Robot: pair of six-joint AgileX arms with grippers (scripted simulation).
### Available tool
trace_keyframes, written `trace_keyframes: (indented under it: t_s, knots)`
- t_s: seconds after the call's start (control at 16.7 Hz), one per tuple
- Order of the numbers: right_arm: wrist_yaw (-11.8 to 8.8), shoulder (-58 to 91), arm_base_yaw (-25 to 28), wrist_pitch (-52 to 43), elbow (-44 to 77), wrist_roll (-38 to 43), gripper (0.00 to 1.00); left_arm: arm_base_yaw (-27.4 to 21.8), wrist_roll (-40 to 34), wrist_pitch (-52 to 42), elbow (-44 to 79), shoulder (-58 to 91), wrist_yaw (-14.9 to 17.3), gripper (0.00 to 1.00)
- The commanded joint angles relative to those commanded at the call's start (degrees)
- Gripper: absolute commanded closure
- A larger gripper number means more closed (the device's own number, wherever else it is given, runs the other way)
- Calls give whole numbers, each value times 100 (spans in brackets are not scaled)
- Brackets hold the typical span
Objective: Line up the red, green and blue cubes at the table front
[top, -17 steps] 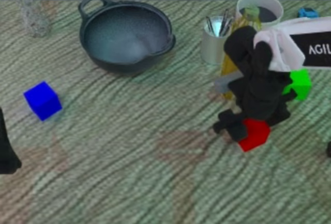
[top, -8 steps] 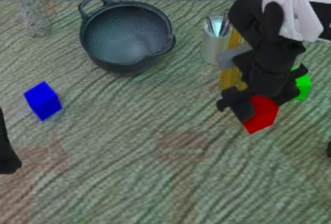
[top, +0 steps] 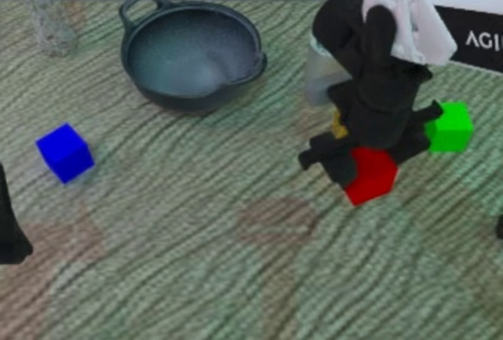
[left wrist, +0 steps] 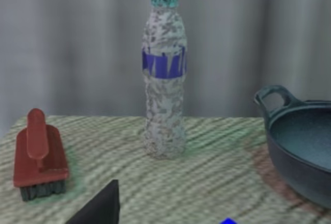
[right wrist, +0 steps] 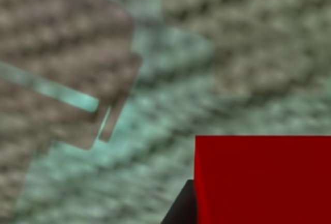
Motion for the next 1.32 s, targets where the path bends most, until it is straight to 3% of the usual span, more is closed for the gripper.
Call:
trace_keyframes:
  t_s: [0.54,0.72,0.9,1.32]
  knots:
    - [71,985,2054,-941,1733,3920,100,0,0,0,0,0,0,0]
    - [100,1147,2610,-1133,2179,4839,100,0,0,0,0,0,0,0]
    - [120,1185,2866,-1200,2374,5218,100,0,0,0,0,0,0,0]
    - [115,1208,2855,-955,2160,5227,100,0,0,0,0,0,0,0]
